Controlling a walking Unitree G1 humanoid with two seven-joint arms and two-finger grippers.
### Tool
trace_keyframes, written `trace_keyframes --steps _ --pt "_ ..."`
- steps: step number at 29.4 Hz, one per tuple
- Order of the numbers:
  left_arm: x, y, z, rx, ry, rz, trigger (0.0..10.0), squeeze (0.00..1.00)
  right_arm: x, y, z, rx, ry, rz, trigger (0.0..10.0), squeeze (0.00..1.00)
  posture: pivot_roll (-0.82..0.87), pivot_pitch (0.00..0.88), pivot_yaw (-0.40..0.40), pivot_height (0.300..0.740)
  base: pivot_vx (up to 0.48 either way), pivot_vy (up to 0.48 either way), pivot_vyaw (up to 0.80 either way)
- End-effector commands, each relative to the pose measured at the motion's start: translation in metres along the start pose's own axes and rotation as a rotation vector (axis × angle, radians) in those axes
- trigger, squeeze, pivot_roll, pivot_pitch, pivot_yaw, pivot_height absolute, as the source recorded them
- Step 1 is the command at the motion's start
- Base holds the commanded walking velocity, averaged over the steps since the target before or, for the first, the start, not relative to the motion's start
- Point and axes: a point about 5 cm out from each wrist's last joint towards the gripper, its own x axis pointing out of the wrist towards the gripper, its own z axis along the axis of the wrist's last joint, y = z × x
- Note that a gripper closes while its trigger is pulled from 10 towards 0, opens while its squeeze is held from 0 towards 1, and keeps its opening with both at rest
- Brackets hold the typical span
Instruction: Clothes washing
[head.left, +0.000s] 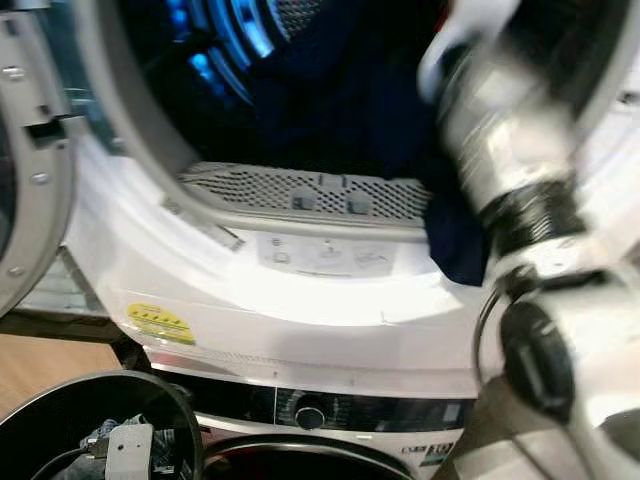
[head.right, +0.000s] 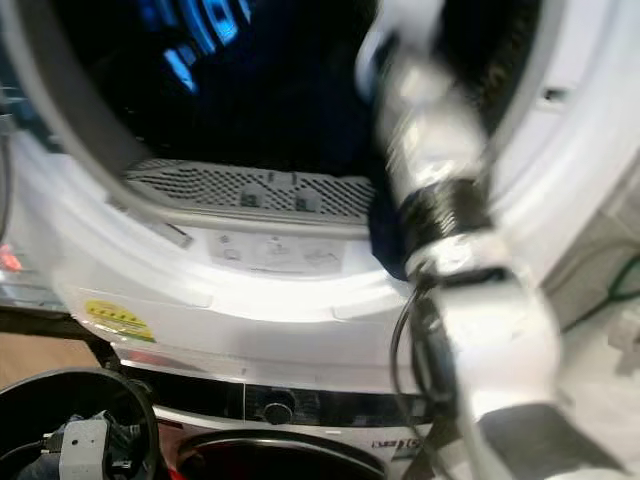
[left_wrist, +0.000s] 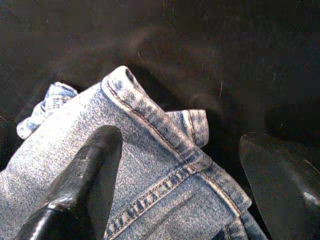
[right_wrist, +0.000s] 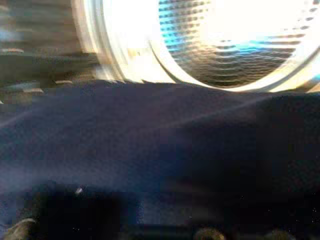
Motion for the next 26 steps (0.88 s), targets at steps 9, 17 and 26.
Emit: trace_keyframes --steps 9,17,26 --pt "-0.002 -0.007 -0.006 0.006 0.024 -0.02 10.0 0.0 -0.035 0.021 0.026 0.079 -0.168 0.359 10.0 0.0 0.07 0.0 -0.037 0.74 0.0 0.0 0.0" --pt "-0.004 -0.009 -0.009 0.003 0.026 -0.025 10.0 0.0 -0.071 -0.003 0.014 -0.046 -0.14 0.398 10.0 0.0 0.08 0.0 -0.041 0.74 0.0 0.0 0.0" --pt "-0.003 -0.009 -0.01 0.01 0.026 -0.029 10.0 0.0 -0.096 -0.036 -0.004 -0.33 -0.009 0.165 10.0 0.0 0.07 0.0 -0.037 0.74 0.0 0.0 0.0"
